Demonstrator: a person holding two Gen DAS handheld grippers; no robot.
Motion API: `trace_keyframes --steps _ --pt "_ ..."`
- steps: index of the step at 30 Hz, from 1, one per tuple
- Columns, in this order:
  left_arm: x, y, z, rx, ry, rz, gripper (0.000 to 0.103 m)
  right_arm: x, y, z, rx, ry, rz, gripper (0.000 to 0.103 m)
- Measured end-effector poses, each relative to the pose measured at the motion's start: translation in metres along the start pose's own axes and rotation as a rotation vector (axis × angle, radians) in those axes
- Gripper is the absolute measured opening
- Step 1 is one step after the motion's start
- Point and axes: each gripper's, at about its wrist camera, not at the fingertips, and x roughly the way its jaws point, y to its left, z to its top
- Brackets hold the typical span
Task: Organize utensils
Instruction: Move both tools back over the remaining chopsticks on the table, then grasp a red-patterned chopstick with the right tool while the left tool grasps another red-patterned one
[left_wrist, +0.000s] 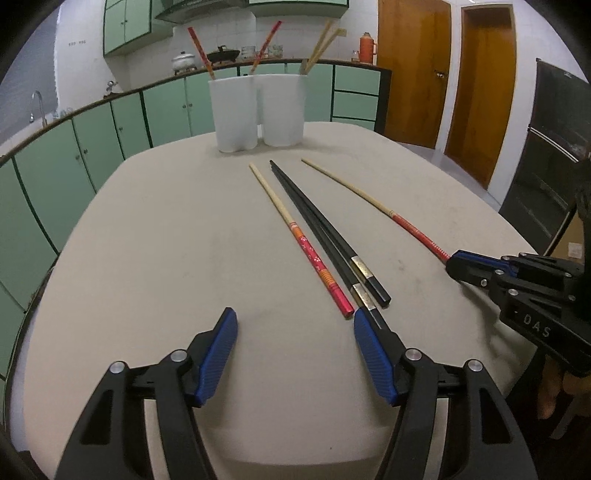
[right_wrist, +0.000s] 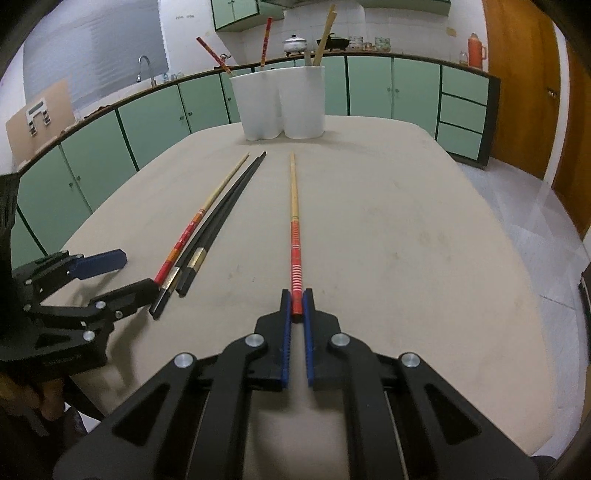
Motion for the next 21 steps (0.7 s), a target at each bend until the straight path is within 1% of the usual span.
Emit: trace_keyframes --steps 4,6,8,10,11,13,16,18,21 --pt "0.002 -0.006 -0.001 0.01 -0.023 0.041 0.065 0.0 0.002 0.0 0.004 0.0 -0.014 0.006" --pt "0.003 -0.007 -0.001 -0.01 -0.042 0.066 0.064 0.0 0.001 0.0 0.009 -0.002 -0.016 0.006" --pt "0.002 -0.008 -0.002 -0.022 -0.057 0.086 0.059 0.0 0.001 0.0 0.019 -0.003 -0.015 0.006" --pt "0.001 -0.009 -0.001 -0.029 -0.065 0.1 0.045 0.0 0.0 0.0 0.023 -0.004 -0.014 0.006" --pt "0.001 -0.01 0.0 -0.03 -0.067 0.105 0.04 0.0 0.0 0.0 0.024 -0.004 -0.013 0.006" --pt "0.002 -0.007 0.003 -0.04 -0.068 0.109 0.021 0.0 0.0 0.0 0.021 -0.004 -0.013 0.006" --pt "0.003 0.002 0.004 -0.087 -0.068 0.107 0.003 0.0 0.0 0.0 0.015 -0.006 -0.014 0.006" --pt "0.0 0.011 0.002 -0.111 -0.07 0.119 0.0 0.0 -0.002 0.0 0.018 -0.008 -0.01 0.006" --pt "-0.002 0.019 -0.001 -0.111 -0.063 0.128 0.0 0.0 -0.001 0.0 0.013 -0.009 -0.011 0.006"
